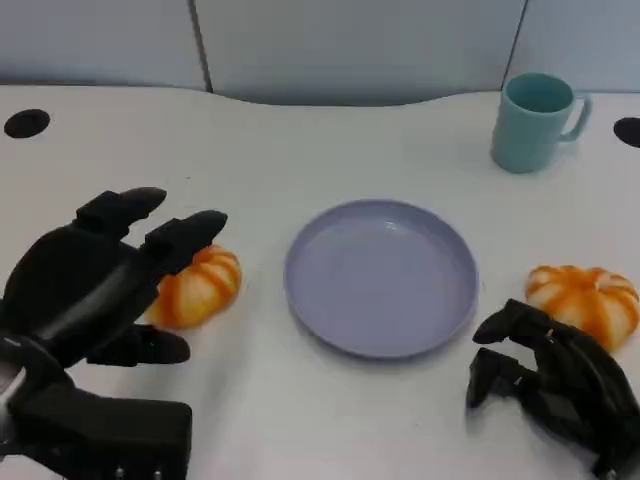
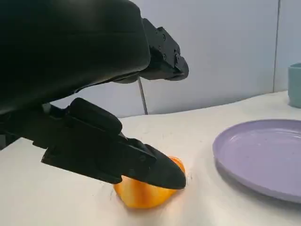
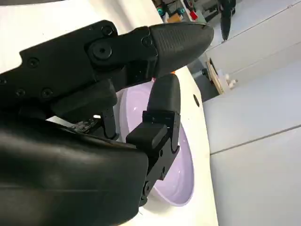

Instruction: Grasp the bread from the table and place it into the plate.

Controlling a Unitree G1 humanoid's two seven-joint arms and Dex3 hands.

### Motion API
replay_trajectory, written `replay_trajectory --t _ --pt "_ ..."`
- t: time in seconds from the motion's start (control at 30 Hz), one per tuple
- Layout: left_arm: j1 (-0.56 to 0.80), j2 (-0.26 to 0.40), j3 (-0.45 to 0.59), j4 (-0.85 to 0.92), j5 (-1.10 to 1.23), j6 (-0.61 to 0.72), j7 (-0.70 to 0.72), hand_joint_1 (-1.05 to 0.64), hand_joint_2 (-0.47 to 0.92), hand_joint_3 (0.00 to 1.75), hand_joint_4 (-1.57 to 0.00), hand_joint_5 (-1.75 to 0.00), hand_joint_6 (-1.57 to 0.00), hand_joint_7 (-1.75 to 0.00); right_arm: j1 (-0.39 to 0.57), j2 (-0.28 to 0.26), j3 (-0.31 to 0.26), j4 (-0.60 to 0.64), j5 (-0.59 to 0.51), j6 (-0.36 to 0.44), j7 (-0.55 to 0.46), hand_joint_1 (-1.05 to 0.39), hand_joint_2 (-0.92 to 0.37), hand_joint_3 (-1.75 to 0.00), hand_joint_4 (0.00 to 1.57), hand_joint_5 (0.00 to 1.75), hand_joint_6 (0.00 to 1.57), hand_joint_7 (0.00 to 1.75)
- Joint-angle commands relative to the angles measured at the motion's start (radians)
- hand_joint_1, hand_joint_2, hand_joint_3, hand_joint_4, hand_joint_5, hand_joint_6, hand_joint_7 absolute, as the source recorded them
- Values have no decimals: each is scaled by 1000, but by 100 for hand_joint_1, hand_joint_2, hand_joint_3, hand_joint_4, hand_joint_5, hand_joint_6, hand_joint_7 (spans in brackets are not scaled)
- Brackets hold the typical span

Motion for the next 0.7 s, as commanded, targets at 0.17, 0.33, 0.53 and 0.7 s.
replay_trajectory --t 0.17,0.33,0.53,0.7 --pt "-119 73 -116 106 138 96 39 -81 92 1 -6 -23 -19 -1 30 0 8 -11 -3 34 -12 -51 -92 -22 69 154 69 109" --pt "-151 89 -157 135 146 134 31 -80 90 0 -8 -23 -22 -2 30 9 4 -8 0 18 -9 -51 -92 -22 68 155 69 110" --pt "-210 78 -217 241 133 181 -13 -78 89 0 -6 -20 -22 -1 36 7 10 -23 -4 30 -18 -51 -92 -22 69 155 70 110" --pt "-319 30 -294 485 104 192 10 -79 88 0 -1 -15 -12 0 42 5 14 -27 -7 21 -15 -51 -92 -22 67 155 69 110"
